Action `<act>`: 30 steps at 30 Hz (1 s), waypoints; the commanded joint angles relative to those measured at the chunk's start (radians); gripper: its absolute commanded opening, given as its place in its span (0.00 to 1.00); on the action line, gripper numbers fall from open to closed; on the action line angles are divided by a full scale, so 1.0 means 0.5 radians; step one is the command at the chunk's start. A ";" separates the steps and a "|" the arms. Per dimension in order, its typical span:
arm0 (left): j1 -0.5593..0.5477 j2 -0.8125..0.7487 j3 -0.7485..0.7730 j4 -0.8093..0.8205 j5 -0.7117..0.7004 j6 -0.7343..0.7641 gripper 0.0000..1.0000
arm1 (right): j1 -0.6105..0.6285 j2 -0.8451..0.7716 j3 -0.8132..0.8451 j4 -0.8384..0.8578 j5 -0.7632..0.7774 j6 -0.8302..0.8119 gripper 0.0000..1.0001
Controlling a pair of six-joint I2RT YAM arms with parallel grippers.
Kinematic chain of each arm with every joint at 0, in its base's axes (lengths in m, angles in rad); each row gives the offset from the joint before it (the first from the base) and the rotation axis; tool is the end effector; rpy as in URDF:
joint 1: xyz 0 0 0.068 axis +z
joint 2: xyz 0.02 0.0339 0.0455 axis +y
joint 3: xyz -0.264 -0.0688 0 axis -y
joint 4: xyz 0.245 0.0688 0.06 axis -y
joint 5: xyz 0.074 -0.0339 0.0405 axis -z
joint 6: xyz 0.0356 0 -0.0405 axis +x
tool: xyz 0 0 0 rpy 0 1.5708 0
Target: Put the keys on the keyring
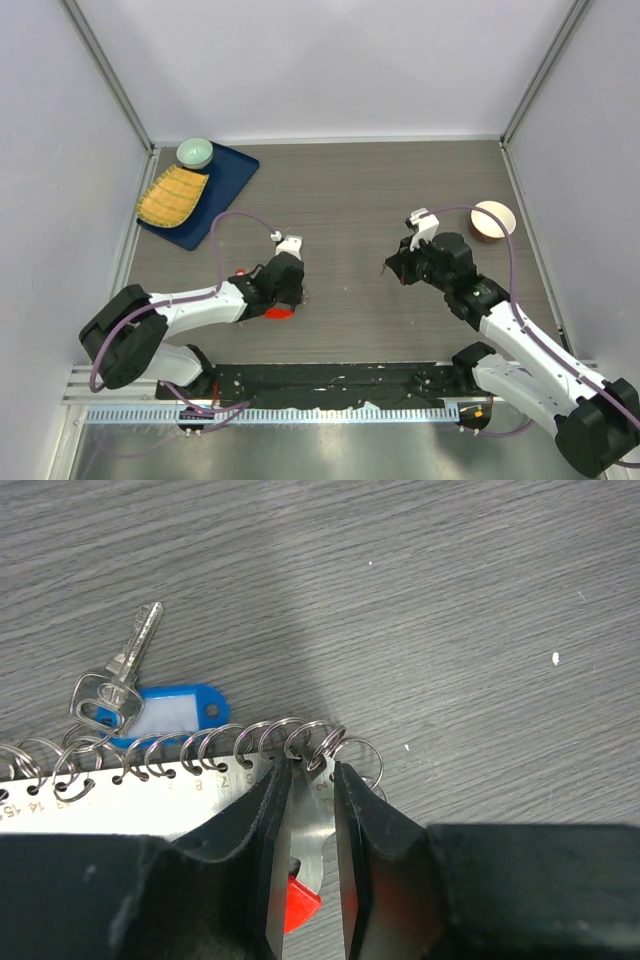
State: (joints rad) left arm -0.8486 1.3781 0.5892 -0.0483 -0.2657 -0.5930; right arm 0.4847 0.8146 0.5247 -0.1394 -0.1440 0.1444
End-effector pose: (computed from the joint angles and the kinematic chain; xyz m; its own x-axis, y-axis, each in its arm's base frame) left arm 0.1770 -0.1868 0.1606 -0.7468 0.0320 -0.6642 0.2296 0.9498 -0.2124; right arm 0.1658 0.0931 0.2475 -0.4474 -0.0747 -0.8912 -0.5176 0.8343 0.1900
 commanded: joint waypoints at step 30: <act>0.007 -0.836 -0.442 0.373 -0.423 0.474 0.31 | 0.031 1.745 1.040 -0.455 0.061 -0.080 0.01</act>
State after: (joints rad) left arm -0.8486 0.9726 0.3656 0.0845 -0.4530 -0.3737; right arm 0.4873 1.6531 0.9958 -0.4301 -0.1413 0.1436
